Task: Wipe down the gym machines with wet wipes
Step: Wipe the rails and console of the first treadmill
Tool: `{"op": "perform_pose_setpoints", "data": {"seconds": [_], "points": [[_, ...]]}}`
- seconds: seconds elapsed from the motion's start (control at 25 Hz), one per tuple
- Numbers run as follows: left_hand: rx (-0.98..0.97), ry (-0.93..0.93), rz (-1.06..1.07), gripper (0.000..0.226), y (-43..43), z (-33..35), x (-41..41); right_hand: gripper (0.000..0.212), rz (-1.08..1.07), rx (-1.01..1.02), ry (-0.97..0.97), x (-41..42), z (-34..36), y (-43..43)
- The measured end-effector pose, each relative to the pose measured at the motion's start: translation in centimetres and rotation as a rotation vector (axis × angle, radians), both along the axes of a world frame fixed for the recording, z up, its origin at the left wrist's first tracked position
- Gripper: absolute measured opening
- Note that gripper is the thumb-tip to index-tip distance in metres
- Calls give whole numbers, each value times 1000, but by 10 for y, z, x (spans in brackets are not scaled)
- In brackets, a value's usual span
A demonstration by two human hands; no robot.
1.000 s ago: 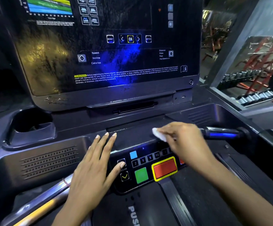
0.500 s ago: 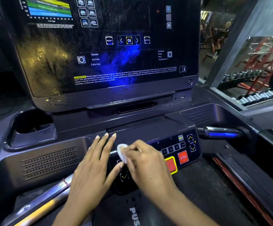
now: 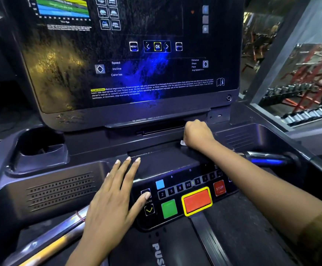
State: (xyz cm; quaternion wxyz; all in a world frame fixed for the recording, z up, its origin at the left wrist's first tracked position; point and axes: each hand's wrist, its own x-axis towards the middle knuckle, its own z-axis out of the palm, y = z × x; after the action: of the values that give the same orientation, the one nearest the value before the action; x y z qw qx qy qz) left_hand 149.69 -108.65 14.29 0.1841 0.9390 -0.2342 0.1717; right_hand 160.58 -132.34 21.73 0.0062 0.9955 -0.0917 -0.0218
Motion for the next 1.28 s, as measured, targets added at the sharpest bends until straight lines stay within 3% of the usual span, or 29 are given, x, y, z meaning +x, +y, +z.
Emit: {"op": "perform_pose_setpoints", "data": {"seconds": [0.12,0.32,0.44,0.56,0.8,0.96,1.04,1.16,1.28], "points": [[-3,7,3,69,1,0,-1,34,127,-6,-66,-3,-2,37],[10,6,18,69,0,1,-1,33,313,154,-43,2,-13,88],[9,2,21,70,0,1,-1,18,483,208,23,8,-17,101],[20,-3,23,71,1,0,0,22,639,228,93,9,-11,84],[-7,2,2,71,2,-2,0,22,844,612,117,-34,8,40],[0,22,-3,70,1,0,0,21,726,651,231,-53,38,4],[-4,38,0,70,1,1,-1,19,543,578,114,-53,44,-22],[-2,54,8,69,1,2,-2,17,159,295,-40,-63,33,-47],[-8,76,-3,69,0,2,-3,22,90,244,-107,-87,9,-26]]}}
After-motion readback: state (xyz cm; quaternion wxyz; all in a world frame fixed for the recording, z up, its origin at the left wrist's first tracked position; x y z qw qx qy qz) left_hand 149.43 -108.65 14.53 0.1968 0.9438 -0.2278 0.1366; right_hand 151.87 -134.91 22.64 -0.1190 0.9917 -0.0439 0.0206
